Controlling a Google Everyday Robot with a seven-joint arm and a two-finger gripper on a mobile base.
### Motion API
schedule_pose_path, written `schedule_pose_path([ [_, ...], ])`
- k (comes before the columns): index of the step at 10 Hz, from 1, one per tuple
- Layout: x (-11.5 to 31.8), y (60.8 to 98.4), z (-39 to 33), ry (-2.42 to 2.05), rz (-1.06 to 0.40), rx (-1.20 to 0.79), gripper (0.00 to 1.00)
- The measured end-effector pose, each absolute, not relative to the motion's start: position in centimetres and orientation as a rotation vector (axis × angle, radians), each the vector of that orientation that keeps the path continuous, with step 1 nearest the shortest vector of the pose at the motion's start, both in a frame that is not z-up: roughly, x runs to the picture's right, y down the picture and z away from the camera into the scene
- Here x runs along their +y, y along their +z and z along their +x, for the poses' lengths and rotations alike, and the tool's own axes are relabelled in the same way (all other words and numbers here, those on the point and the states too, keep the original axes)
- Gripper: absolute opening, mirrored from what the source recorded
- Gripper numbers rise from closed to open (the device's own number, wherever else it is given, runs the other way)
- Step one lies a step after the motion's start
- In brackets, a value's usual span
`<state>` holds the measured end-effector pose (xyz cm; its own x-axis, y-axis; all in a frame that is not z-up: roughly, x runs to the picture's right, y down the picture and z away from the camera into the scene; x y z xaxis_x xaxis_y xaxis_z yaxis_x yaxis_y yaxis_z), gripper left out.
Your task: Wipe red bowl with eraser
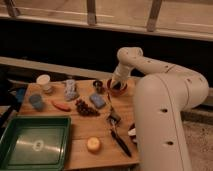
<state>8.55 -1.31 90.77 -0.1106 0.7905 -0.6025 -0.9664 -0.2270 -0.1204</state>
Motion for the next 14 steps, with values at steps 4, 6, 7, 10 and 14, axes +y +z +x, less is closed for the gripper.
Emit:
schedule_pose_path([
  [4,1.3,88.4,6.9,1.654,-0.674,0.353,0.0],
  [6,1.1,87.0,8.1,1.663,-0.632,0.383,0.0],
  [7,0.5,86.9,8.8,1.666,-0.614,0.393,0.0],
  [10,-2.3,89.0,9.3,1.646,-0.601,0.395,0.0],
  [14,-1.5,90.7,4.9,1.588,-0.645,0.363,0.0],
])
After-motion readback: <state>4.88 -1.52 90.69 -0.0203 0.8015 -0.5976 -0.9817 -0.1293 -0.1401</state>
